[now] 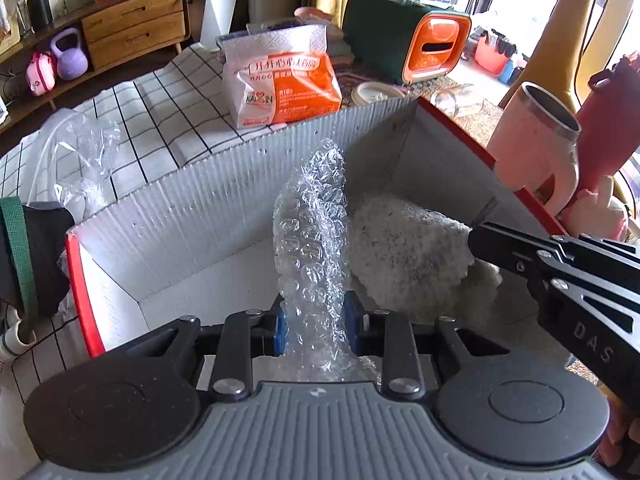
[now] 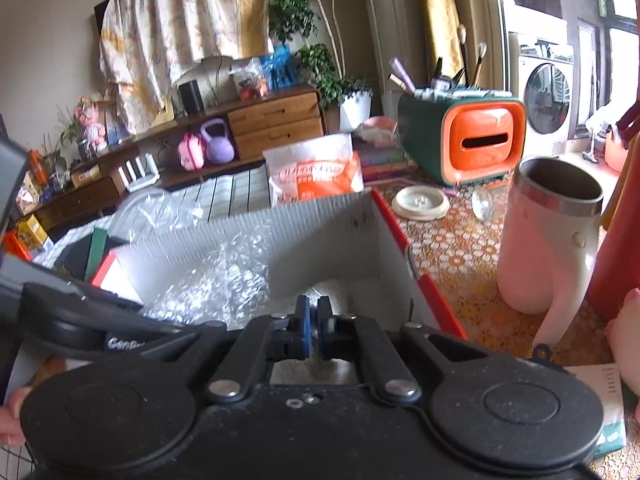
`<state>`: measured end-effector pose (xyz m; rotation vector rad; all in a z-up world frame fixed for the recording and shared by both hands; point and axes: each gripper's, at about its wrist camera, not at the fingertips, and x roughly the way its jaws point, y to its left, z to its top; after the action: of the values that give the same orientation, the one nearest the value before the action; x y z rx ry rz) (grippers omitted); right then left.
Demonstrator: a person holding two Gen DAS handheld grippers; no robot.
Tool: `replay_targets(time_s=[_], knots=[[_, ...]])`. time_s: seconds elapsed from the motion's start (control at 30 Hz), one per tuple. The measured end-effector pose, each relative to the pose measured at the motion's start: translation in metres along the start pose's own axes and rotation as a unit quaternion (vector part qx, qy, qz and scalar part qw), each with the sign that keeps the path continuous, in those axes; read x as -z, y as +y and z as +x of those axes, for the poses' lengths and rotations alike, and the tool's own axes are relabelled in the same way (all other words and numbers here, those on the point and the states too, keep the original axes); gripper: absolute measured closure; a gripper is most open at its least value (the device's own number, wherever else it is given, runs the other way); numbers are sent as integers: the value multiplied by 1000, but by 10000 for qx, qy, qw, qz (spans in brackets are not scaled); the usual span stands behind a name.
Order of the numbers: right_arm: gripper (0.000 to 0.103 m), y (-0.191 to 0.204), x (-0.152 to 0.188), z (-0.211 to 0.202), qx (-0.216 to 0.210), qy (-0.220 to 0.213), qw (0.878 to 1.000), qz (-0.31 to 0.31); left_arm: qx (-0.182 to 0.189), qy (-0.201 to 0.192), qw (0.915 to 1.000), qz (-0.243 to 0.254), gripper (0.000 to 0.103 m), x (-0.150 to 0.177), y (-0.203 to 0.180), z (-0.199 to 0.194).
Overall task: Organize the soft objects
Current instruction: 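Lower both held items into the red box and open both tools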
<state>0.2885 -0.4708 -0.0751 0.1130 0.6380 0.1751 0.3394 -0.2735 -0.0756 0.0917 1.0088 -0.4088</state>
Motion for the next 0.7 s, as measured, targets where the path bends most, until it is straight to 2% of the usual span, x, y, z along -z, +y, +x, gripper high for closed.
replay_targets(time_s=[0.17,0.5,0.57,0.6,0.63,0.7], knots=[[97,0,5,8,-33,235,9997,-37,5,303,9995,-15,75,1,3,16],[82,-1,10,14,0,602,9982,39,105,705,9974,-135,74,3,7,29],[75,-1,10,15,12,645,9979,30,65,764,9968,-213,64,3,9,30],[70,-1,11,15,20,650,9979,29,17,781,9966,-257,42,3,10,31],[66,-1,11,14,16,653,9979,33,-14,785,9965,-296,28,3,11,31],[62,-1,11,13,13,643,9979,39,37,808,9961,-363,27,3,14,32]])
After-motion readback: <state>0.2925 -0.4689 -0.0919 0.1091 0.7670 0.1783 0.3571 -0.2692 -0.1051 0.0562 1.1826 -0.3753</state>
